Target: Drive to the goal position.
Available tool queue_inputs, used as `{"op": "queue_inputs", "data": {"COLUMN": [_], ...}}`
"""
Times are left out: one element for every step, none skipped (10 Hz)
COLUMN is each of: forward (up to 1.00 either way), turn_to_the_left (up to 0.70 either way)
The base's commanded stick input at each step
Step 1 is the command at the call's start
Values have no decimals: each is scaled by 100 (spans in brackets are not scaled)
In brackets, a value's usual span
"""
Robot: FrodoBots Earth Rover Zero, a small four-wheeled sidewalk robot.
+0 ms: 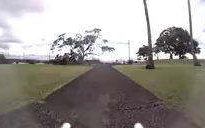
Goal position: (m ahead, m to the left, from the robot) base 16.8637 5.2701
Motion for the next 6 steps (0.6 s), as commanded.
{"op": "queue_inputs", "data": {"forward": [70, 70, 70, 70, 70, 70], "turn_to_the_left": [0, 0, 0, 0, 0, 0]}}
